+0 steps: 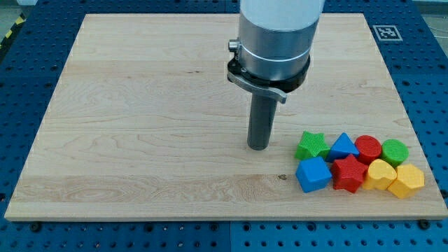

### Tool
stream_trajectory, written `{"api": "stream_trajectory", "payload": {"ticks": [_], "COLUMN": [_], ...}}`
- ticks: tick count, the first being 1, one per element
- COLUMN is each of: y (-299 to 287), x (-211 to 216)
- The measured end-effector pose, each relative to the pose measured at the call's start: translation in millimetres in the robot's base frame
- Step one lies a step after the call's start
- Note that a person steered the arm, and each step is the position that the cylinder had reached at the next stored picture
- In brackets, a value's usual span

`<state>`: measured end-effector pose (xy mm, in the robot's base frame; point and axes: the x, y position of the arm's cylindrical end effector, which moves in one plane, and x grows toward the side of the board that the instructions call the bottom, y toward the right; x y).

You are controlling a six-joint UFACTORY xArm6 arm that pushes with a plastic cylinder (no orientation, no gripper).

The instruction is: Place your arm below the blue cube

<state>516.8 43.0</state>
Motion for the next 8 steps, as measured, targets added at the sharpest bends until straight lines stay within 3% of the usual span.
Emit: {"api": "stream_trajectory", "payload": {"ticks": [4,7,8], "y": [-10,-8,-3], "x": [13,95,102]}}
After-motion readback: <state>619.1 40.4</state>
